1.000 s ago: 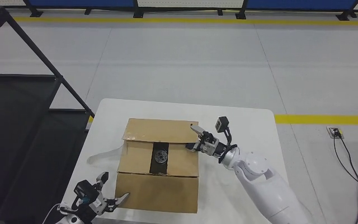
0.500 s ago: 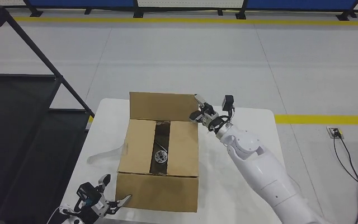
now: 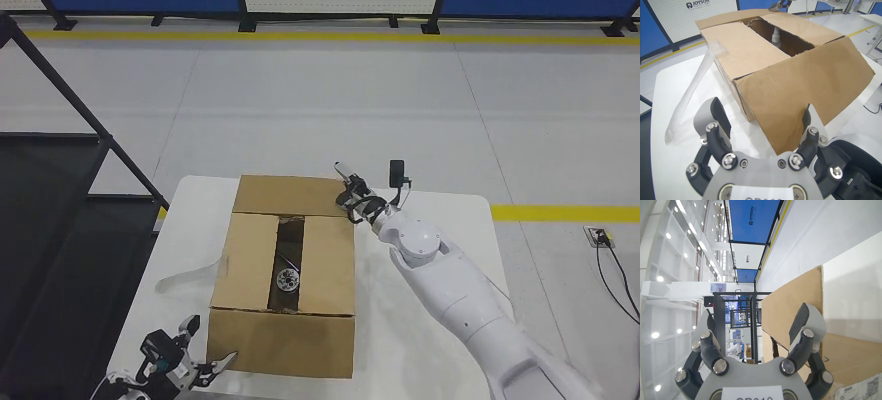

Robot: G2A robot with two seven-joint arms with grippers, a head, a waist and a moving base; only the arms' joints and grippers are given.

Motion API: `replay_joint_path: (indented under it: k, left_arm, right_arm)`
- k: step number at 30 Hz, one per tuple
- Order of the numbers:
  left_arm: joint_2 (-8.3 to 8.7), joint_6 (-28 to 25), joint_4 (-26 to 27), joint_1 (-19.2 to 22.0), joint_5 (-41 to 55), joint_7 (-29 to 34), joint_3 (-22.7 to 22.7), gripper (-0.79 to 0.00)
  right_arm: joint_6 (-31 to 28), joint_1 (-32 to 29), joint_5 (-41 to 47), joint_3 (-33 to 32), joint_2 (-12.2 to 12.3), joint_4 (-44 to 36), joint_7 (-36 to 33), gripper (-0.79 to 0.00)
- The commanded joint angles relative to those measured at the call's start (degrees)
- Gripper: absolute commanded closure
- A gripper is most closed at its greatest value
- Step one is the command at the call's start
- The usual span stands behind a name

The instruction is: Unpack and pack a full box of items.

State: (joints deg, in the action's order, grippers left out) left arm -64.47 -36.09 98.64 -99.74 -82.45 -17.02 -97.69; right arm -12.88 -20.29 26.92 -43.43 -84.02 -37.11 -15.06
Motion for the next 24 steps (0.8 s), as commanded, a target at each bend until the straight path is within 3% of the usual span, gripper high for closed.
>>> replay_joint_path:
  k: [1, 11, 18, 24]
  left_arm:
    - [0.03, 0.0, 0.0, 0.0, -0.1, -0.1, 0.3, -0.785]
    - [0.22, 0.5, -0.6, 0.4, -1.8, -0.4, 1.7, -0.785]
    - [0.34, 0.7, -0.5, -0.3, 5.3, -3.7, -1.9, -0.785]
    - [0.25, 1.9, -0.4, -0.8, 14.5, -3.8, -5.4, -0.785]
  right_arm:
    - [0.2, 0.5, -1.1, 0.5, -0.5, 1.3, 0.0, -0.785]
    - [1.6, 2.6, -2.6, 0.9, -2.9, 7.3, -1.5, -0.785]
    - [-6.0, 1.8, 2.0, -3.1, -2.9, 7.1, -5.3, -0.785]
    - [-11.2, -1.6, 1.9, -6.1, -1.8, -0.4, -7.3, -0.785]
